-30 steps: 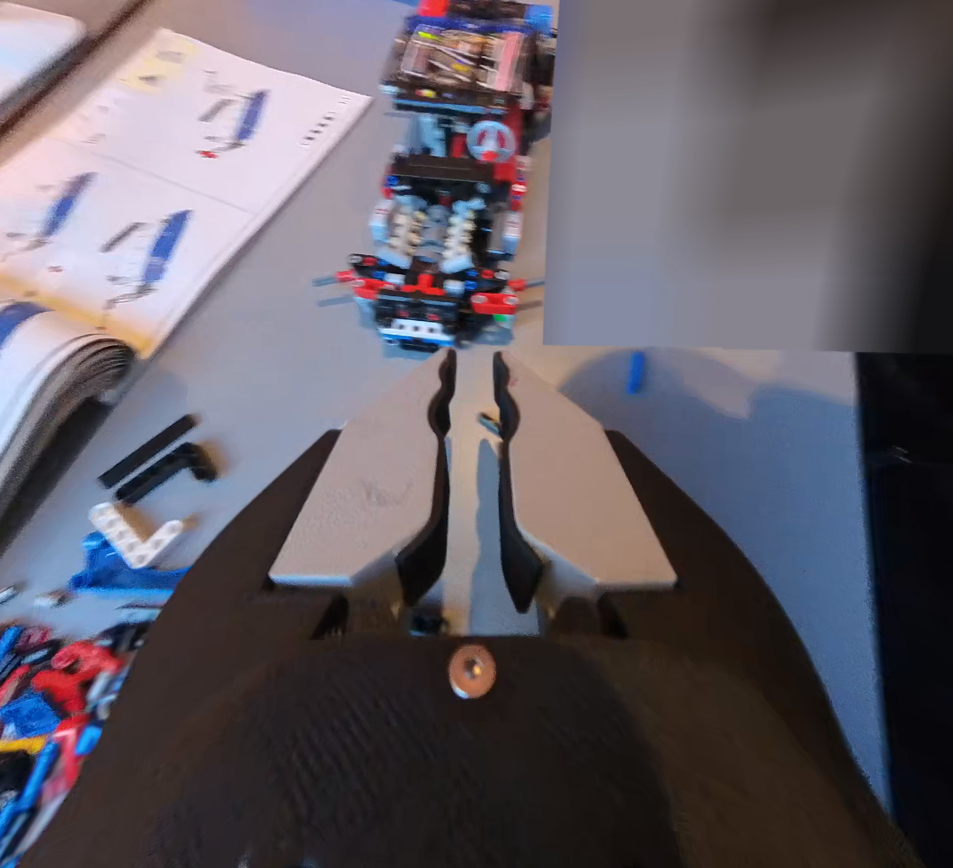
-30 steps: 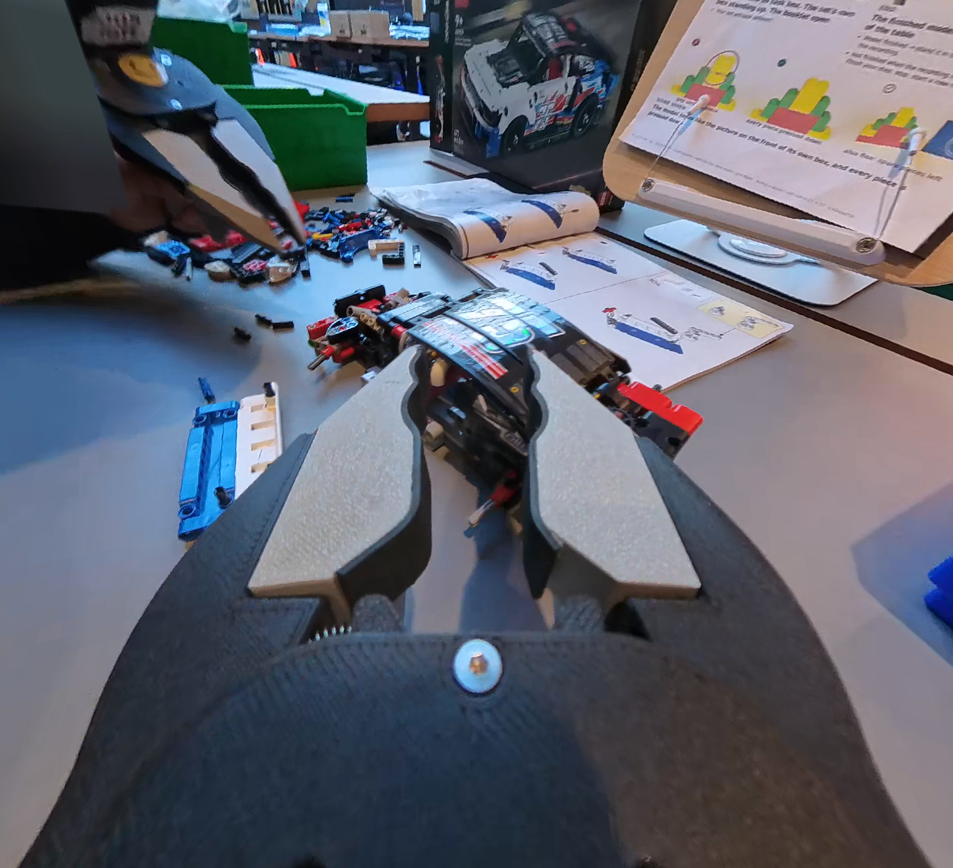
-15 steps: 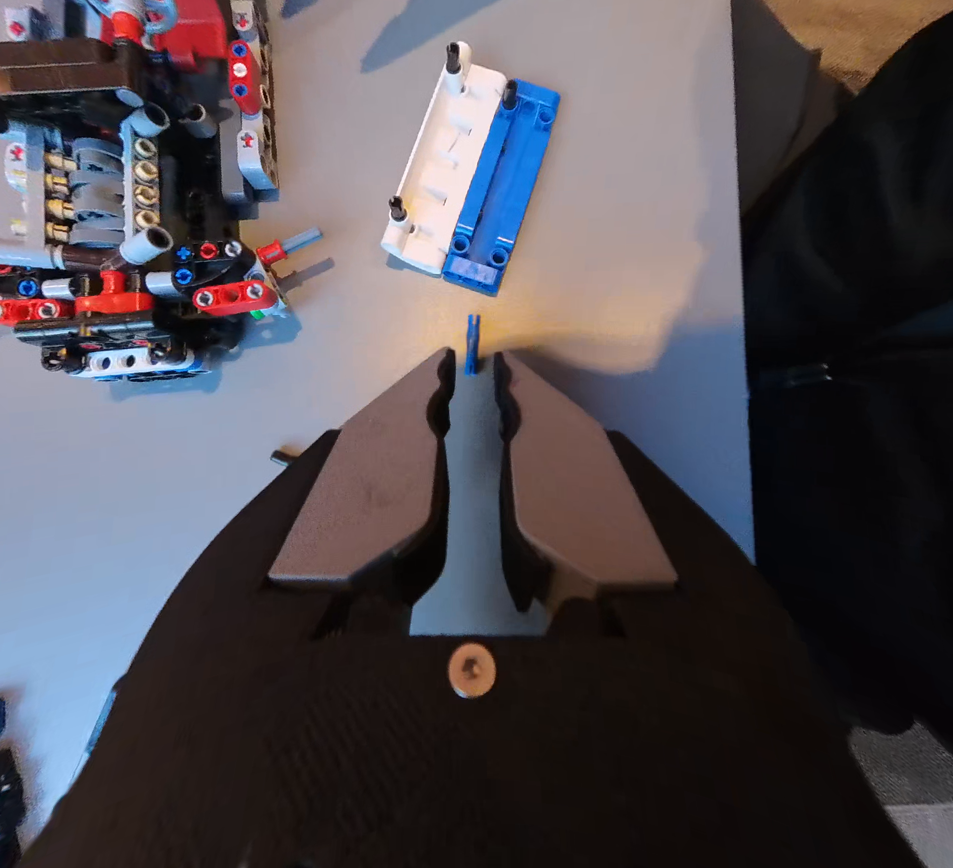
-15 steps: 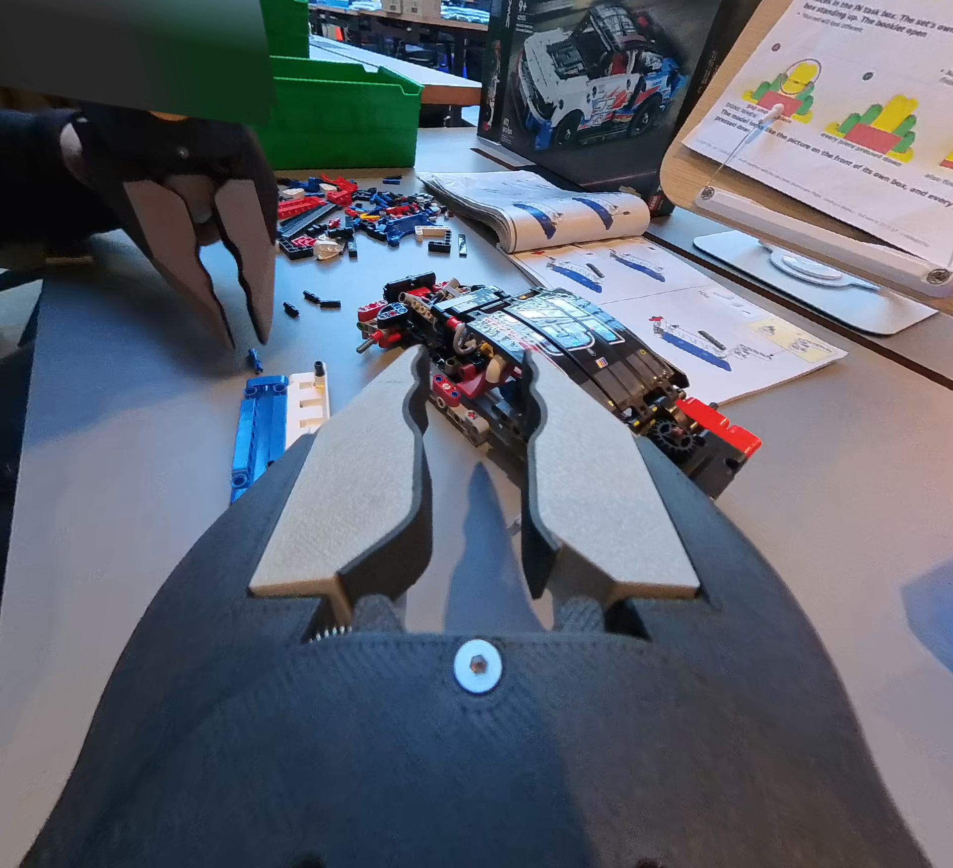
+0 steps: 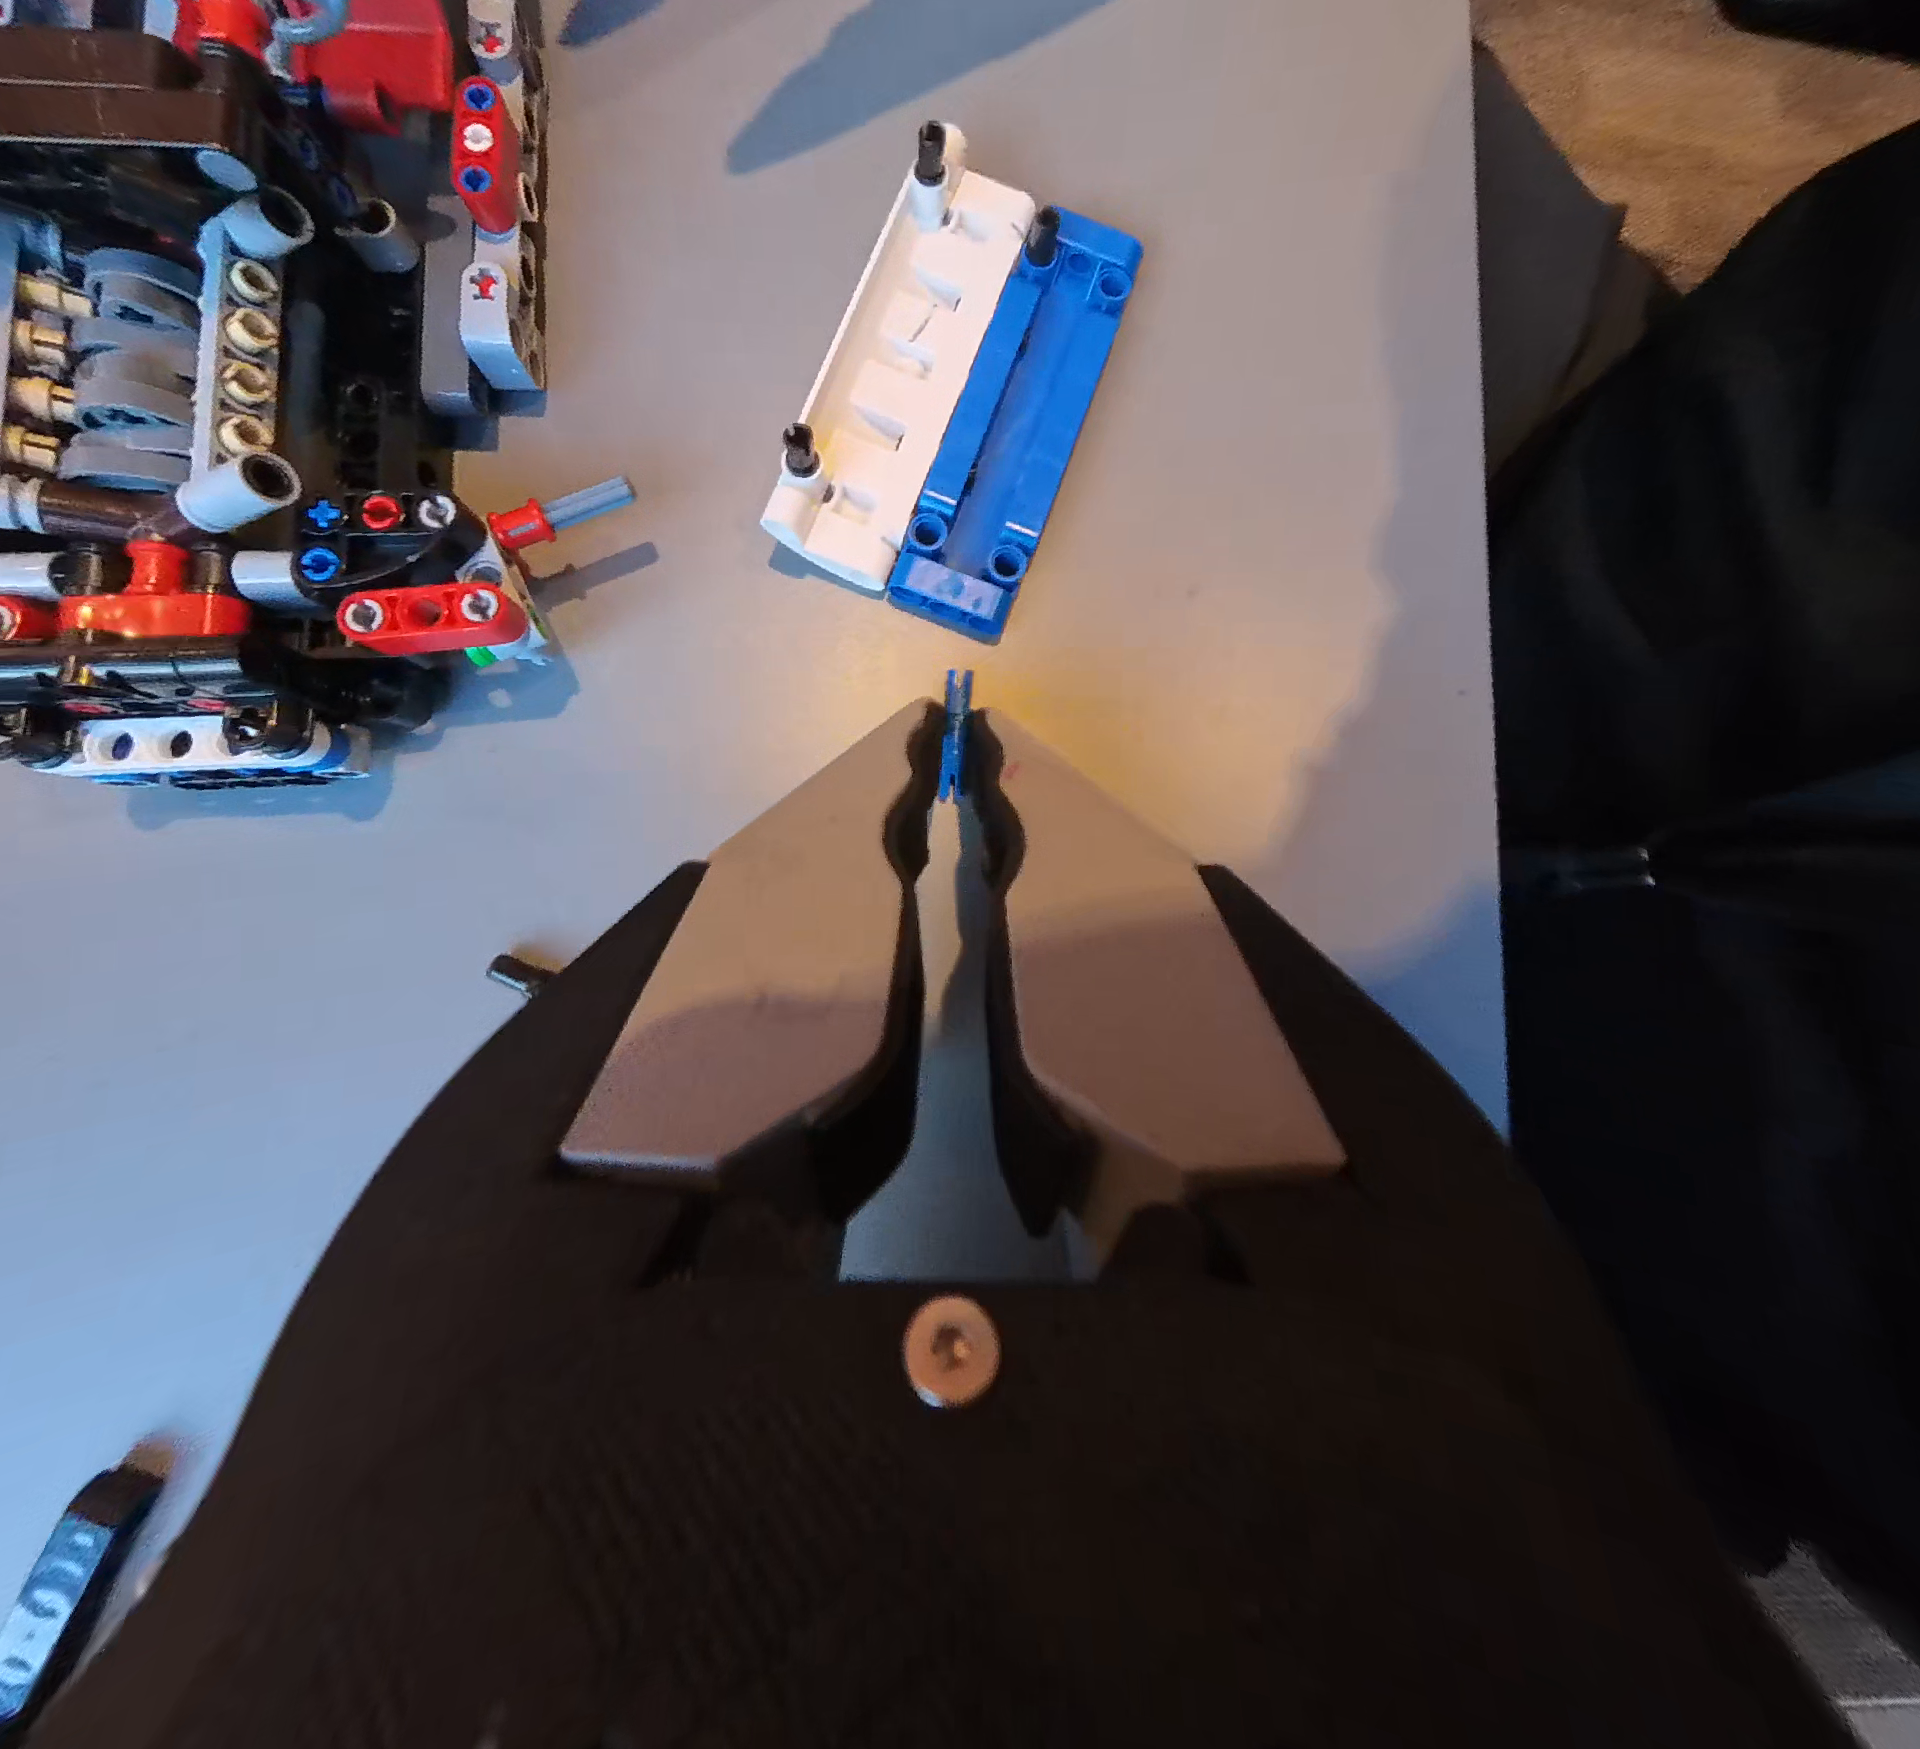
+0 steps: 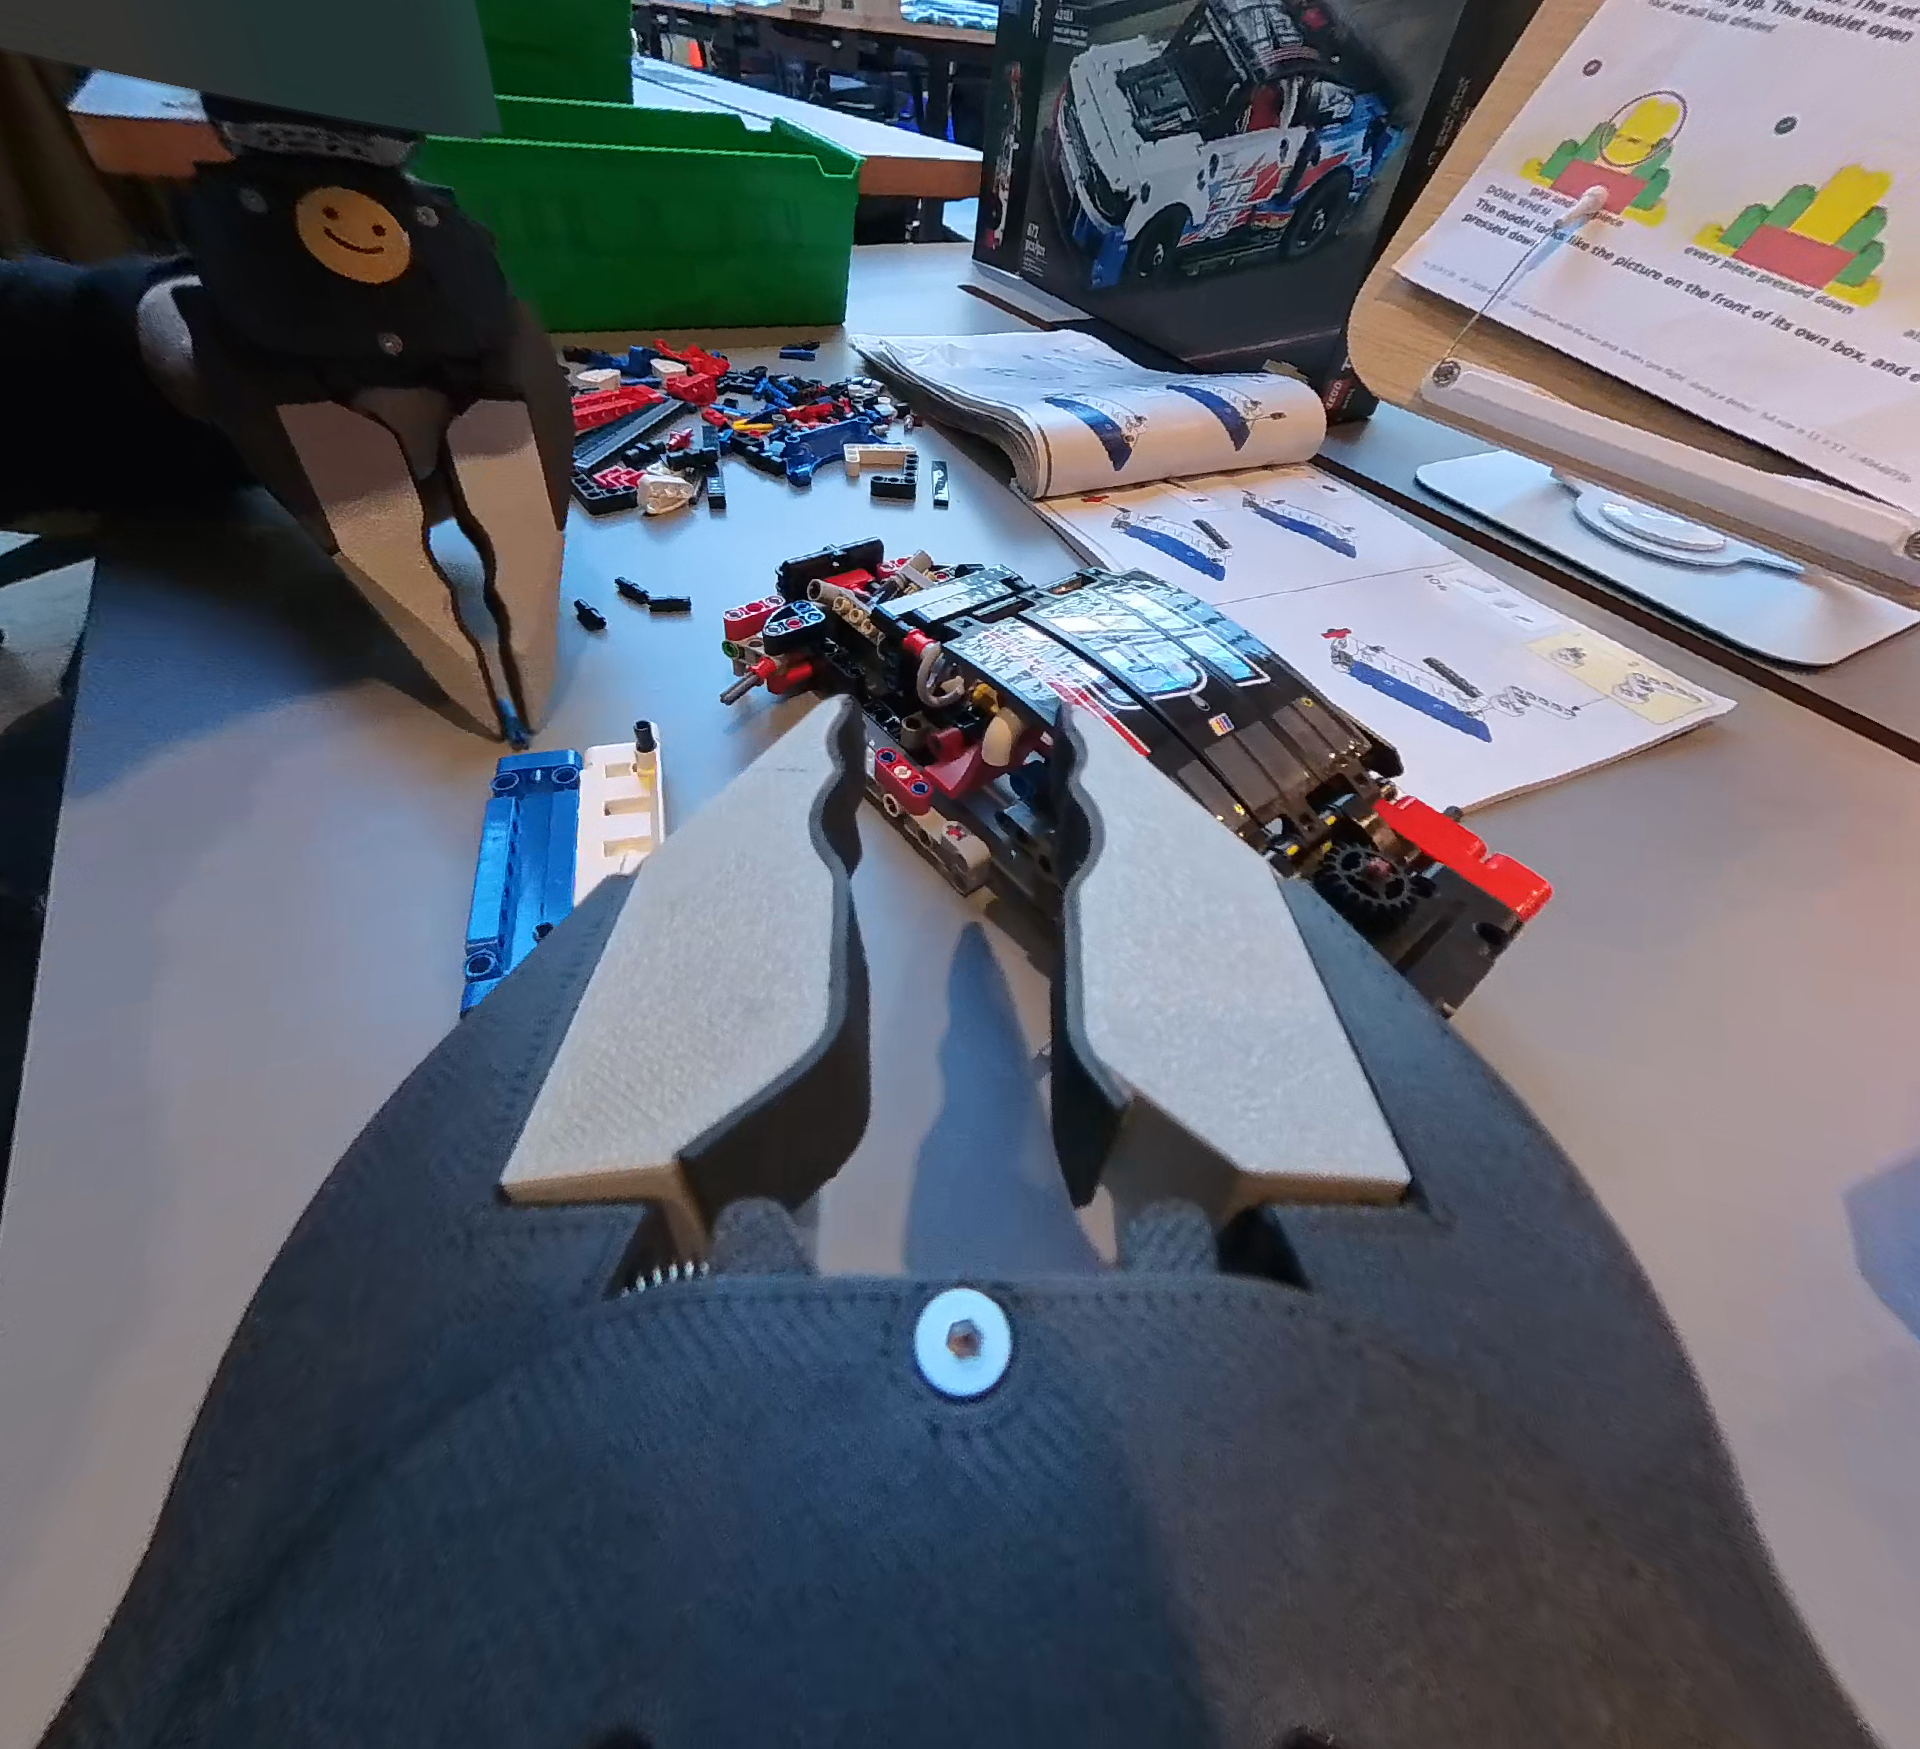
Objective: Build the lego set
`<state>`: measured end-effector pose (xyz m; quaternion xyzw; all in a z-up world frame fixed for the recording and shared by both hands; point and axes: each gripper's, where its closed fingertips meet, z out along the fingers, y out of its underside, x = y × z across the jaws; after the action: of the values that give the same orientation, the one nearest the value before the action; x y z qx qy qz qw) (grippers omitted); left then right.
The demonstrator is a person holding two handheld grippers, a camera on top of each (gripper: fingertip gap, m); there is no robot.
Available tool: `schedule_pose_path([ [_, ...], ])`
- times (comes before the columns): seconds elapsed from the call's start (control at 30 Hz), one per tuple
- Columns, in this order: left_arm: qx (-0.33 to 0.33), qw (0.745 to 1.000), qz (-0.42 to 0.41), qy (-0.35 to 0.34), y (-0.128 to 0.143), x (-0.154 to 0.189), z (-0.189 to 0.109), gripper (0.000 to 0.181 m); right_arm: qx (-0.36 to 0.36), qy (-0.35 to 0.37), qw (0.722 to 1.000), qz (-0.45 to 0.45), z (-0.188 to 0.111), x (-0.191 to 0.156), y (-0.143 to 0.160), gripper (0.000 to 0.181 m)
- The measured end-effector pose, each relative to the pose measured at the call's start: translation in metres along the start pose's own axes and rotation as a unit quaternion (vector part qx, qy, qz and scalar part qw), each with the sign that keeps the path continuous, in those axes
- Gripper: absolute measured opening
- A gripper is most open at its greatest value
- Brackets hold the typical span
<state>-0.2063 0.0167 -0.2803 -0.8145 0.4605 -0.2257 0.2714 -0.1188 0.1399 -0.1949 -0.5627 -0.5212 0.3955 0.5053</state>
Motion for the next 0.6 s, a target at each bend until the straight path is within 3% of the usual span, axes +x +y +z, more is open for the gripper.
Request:
schedule_pose_path([
  [0.6,0.021,0.999,0.015,-0.019,0.0008,-0.0026,-0.0010,0.001,-0.025,-0.008,0.999,-0.019,0.0046,-0.0068,0.0068,0.033],
])
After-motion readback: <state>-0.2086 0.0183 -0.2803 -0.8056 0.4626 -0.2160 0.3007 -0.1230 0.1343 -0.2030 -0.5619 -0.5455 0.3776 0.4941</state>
